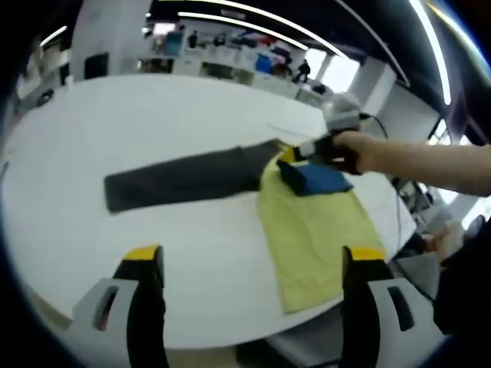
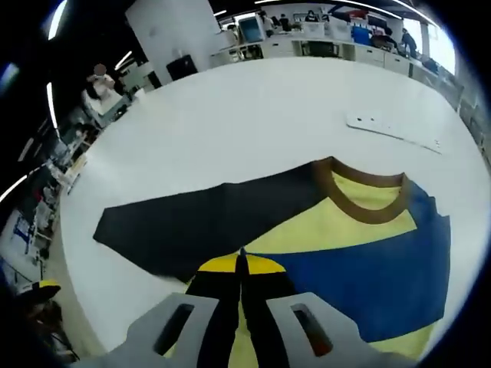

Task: Fold the garment on the visible template until the final outline fits inside the template.

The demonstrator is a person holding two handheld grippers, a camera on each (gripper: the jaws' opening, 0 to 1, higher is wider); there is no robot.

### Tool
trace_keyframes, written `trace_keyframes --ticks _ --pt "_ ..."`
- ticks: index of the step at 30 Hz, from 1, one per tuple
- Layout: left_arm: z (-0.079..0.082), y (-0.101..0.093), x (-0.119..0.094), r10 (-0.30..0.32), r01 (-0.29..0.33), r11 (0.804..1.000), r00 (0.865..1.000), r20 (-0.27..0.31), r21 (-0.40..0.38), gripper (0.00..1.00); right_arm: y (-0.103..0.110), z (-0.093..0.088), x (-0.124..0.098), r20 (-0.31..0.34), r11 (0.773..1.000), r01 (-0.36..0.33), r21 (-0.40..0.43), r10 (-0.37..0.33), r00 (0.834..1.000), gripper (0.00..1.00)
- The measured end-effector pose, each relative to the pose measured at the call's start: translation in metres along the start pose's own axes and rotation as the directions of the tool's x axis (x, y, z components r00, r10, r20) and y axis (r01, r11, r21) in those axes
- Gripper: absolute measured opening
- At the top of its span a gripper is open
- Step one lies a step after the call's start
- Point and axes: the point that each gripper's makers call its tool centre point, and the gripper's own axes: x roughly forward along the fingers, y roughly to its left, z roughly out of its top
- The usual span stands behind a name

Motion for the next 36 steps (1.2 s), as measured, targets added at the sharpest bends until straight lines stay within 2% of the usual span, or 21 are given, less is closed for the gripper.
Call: trace_keyframes --ticks 11,27,36 --pt "-0.002 0.008 0.001 0.002 -0.002 1.0 1.0 -0.008 -0.001 0.92 0.009 -0.008 0.013 -0.025 1.0 0.014 0.002 -0.014 1.0 0.01" --pt "-0.006 0.012 0.0 0.001 -0.001 1.0 1.0 -0.017 -0.008 0.92 0.015 -0.017 0.029 -0.063 0.998 0.027 -0.062 -0.031 0.998 0.02" --pt "-0.004 0.007 0.004 -0.01 0.01 1.0 1.0 -0.023 0.001 0.92 0.013 -0.02 0.043 -0.085 0.994 0.022 -0.105 -0.031 0.996 0.02"
